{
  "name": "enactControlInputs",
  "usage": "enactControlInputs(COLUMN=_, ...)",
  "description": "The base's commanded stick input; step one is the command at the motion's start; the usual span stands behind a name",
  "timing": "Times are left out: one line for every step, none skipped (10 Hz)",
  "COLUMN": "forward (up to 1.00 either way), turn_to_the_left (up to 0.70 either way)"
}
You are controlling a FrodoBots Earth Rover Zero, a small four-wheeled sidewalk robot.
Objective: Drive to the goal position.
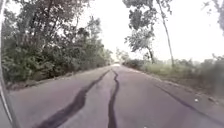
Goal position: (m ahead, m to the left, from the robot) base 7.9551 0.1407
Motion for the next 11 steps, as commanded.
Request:
enactControlInputs(forward=0.70, turn_to_the_left=0.00)
enactControlInputs(forward=0.70, turn_to_the_left=0.00)
enactControlInputs(forward=0.70, turn_to_the_left=0.00)
enactControlInputs(forward=0.70, turn_to_the_left=0.00)
enactControlInputs(forward=0.70, turn_to_the_left=0.00)
enactControlInputs(forward=0.70, turn_to_the_left=0.00)
enactControlInputs(forward=0.70, turn_to_the_left=0.00)
enactControlInputs(forward=0.70, turn_to_the_left=0.00)
enactControlInputs(forward=0.70, turn_to_the_left=0.00)
enactControlInputs(forward=0.70, turn_to_the_left=0.00)
enactControlInputs(forward=0.70, turn_to_the_left=0.00)
